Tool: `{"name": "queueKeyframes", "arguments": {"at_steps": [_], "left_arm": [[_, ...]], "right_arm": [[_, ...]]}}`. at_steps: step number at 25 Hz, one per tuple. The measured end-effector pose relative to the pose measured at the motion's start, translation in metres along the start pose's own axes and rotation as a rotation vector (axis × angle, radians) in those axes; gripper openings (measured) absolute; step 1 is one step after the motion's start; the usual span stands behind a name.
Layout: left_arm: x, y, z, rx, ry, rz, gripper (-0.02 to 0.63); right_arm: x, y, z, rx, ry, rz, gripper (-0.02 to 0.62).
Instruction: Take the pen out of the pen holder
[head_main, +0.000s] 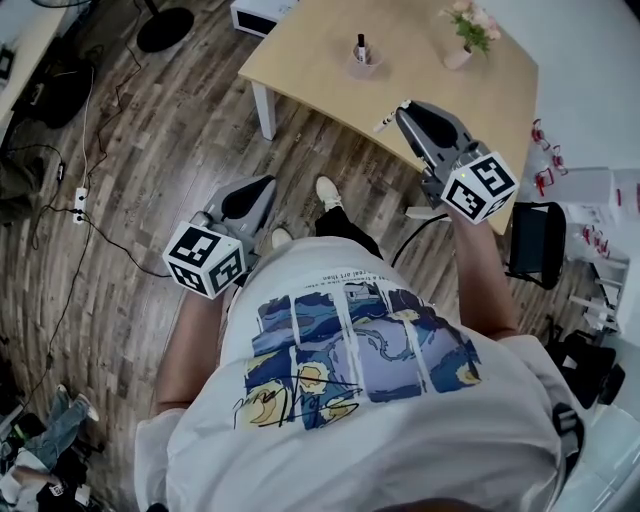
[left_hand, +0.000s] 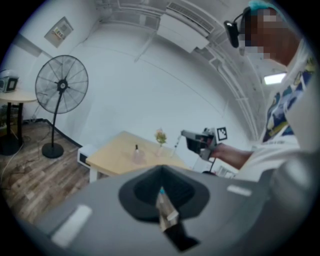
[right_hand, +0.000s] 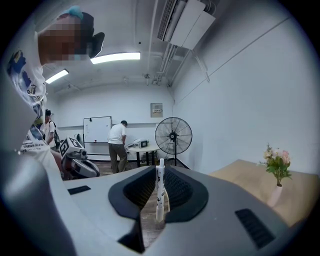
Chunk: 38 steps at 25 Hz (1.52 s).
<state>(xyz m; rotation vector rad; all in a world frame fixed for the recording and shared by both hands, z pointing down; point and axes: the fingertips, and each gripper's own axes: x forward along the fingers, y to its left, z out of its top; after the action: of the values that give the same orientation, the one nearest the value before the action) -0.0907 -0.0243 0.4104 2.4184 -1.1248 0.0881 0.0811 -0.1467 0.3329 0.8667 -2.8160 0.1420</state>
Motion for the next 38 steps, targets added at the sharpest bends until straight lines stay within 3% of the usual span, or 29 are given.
{"name": "queueKeyframes", "arguments": {"at_steps": [28,38], "left_arm": [[-0.009,0.001,-0.002,-0.001,0.011,0.021,0.008],[0.014,0.005,0.007,0.000,0.017,0.035,0.008]], "right_arm": [[-0.001,-0.002,0.000,0.007,-0.010,0.000,0.049],[0.004,-0.031,-0.003,0.008,-0.011,0.010,0.049]]}}
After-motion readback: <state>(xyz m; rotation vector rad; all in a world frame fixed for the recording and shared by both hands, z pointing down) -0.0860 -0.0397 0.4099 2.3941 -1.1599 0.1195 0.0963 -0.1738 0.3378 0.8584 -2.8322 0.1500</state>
